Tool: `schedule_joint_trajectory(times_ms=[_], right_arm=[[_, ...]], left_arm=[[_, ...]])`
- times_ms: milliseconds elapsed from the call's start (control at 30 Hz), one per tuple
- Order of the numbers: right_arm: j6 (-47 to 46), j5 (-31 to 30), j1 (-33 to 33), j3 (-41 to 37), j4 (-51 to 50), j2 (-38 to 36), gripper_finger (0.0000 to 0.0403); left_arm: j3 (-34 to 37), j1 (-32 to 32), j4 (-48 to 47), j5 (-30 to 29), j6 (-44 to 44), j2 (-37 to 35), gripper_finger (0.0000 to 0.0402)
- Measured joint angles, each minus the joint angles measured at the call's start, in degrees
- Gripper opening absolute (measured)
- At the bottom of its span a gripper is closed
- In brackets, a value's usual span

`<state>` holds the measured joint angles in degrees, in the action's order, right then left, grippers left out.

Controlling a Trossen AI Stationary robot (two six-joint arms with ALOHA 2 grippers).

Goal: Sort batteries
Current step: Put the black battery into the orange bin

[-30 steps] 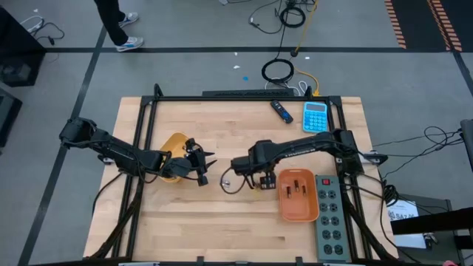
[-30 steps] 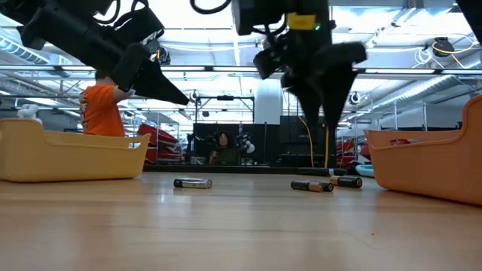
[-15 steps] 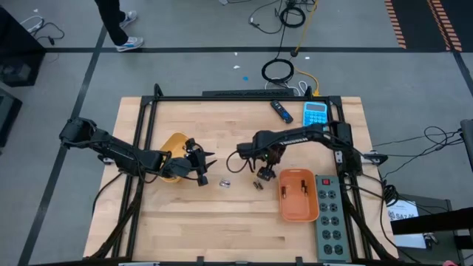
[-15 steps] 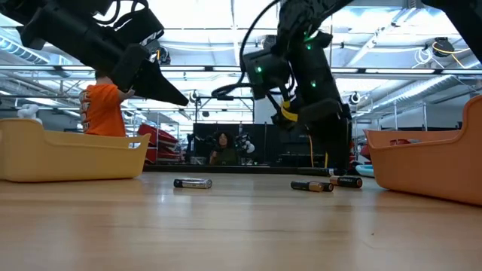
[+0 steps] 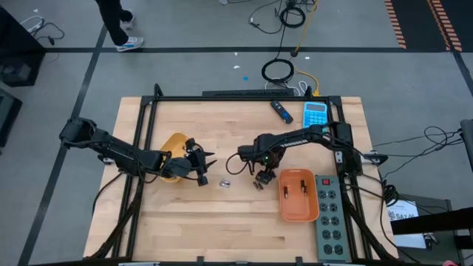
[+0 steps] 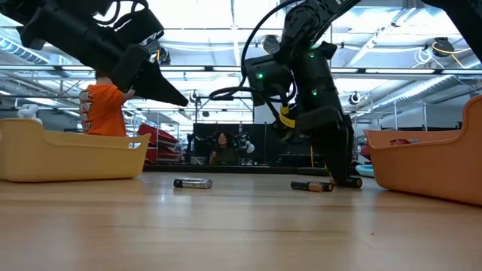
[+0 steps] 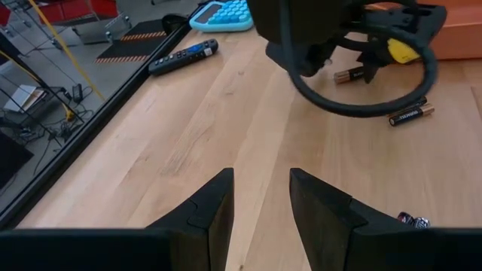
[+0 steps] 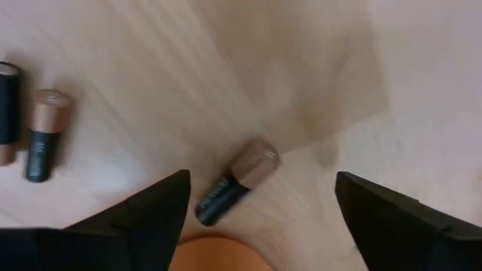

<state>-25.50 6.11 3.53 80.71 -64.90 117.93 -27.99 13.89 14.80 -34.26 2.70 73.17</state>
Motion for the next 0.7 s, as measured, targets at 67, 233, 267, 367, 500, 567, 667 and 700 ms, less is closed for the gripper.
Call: schedule_joint_trajectory(times_ms=[67,233,267,367,500,567,667,700], right_arm=[[0.1,0.0,-0.5,-0.4,1.3,0.0,0.0297],[1.0,0.0,-1.2,-1.3,2.8,-0.1,0.0210],[1.1,0.0,-1.4,-1.4,3.1,-0.2,0.0188],[2.1,0.1,-1.7,-1.7,4.0,-0.2,0.0117],[3.6,0.3,-2.1,-1.8,5.3,-0.3,0.0025],[4.1,1.0,-2.2,-1.8,5.9,-0.3,0.0020],[4.5,1.5,-2.3,-1.7,6.3,-0.3,0.0021],[4.9,1.4,-2.4,-1.6,6.0,-0.5,0.0021]], left_arm=[[0.0,0.0,-0.1,0.0,0.0,0.0,0.0138],[0.0,0.0,-0.1,0.0,0.0,0.0,0.0138],[0.0,0.0,-0.1,0.0,0.0,0.0,0.0138],[0.0,0.0,0.0,0.0,0.0,0.0,0.0138],[0.0,0.0,0.0,0.0,0.0,0.0,0.0138],[0.0,0.0,0.0,0.0,0.0,0.0,0.0138],[0.0,0.0,0.0,0.0,0.0,0.0,0.0138],[0.0,0.0,0.0,0.0,0.0,0.0,0.0138]])
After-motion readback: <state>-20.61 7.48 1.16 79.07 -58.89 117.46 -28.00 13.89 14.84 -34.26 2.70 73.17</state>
